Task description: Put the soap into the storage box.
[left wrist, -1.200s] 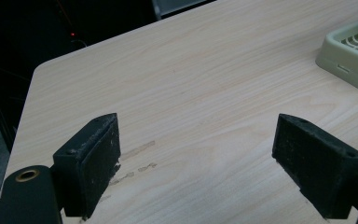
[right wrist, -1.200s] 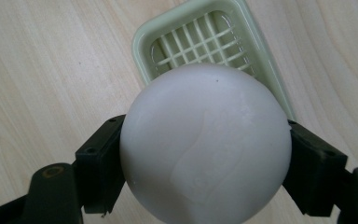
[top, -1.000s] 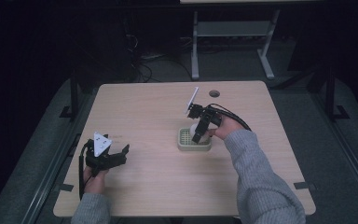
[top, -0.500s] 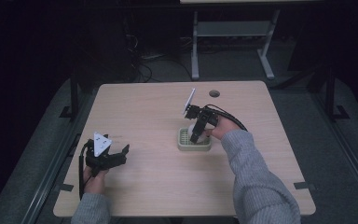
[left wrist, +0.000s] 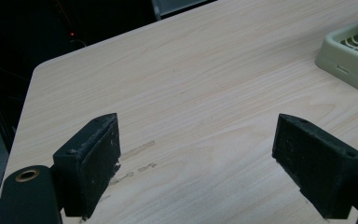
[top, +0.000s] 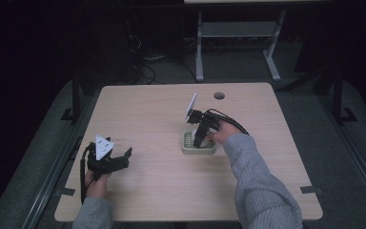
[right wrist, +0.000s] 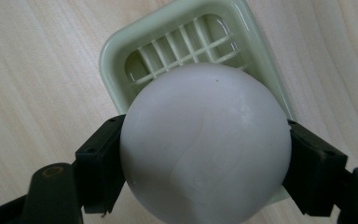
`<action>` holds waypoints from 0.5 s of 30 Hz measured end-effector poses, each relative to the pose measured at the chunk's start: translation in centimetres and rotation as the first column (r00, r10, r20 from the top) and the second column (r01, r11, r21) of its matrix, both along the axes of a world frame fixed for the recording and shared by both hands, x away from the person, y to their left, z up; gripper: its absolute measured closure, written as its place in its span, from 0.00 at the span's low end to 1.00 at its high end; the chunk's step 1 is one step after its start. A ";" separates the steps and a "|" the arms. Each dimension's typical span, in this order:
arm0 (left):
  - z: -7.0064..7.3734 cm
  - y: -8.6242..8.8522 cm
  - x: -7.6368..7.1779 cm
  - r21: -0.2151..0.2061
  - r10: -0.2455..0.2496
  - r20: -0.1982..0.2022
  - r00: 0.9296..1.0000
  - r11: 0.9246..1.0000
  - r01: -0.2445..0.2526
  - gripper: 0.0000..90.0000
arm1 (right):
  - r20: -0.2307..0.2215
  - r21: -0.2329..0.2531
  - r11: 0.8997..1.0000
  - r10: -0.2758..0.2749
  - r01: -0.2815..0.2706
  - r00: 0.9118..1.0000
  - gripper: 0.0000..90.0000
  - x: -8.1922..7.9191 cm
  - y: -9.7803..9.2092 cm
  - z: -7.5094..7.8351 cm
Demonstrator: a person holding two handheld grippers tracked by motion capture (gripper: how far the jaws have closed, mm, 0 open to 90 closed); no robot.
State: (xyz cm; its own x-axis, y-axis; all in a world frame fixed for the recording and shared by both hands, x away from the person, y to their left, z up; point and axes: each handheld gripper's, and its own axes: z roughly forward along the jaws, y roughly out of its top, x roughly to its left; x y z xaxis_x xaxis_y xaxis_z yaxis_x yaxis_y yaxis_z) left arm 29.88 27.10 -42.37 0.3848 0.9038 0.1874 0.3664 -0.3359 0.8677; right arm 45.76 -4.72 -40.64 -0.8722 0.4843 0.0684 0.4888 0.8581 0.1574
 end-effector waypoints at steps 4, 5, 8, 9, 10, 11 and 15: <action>0.0 0.0 0.0 0.003 -0.002 0.002 1.000 1.000 0.002 0.16 | 0.001 -0.007 1.000 -0.008 0.008 1.000 0.26 0.1 0.0 -0.1; 0.0 0.0 0.0 0.003 -0.001 0.000 1.000 1.000 0.001 0.16 | 0.001 -0.007 1.000 -0.008 0.008 1.000 0.26 0.1 0.0 -0.1; 0.0 0.0 0.0 0.003 -0.002 0.002 1.000 1.000 0.002 0.17 | -0.001 -0.013 1.000 -0.010 0.010 1.000 0.26 0.1 0.0 -0.3; 0.0 0.0 0.0 0.003 -0.002 0.002 1.000 1.000 0.002 0.17 | -0.002 -0.013 1.000 -0.012 0.012 1.000 0.26 0.1 0.1 -0.4; 0.1 0.0 0.0 0.003 -0.003 0.003 1.000 1.000 0.003 0.16 | -0.002 -0.015 1.000 -0.010 0.010 1.000 0.26 0.2 0.1 -0.5; 0.1 0.0 0.0 0.003 -0.002 0.003 1.000 1.000 0.002 0.17 | -0.001 -0.020 1.000 -0.009 0.009 1.000 0.26 0.2 0.1 -0.5; 0.0 0.0 0.0 -0.005 0.002 0.004 1.000 1.000 -0.002 0.16 | -0.001 -0.022 1.000 -0.004 0.004 1.000 0.26 0.3 0.2 -0.7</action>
State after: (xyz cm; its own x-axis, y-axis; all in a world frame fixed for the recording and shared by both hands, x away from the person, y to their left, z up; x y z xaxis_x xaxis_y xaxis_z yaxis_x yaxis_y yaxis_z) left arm 29.89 27.15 -42.32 0.3822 0.9055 0.1845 0.3633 -0.3309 0.8709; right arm 46.03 -4.51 -41.33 -0.8702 0.4891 0.0591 0.4923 0.8594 0.1381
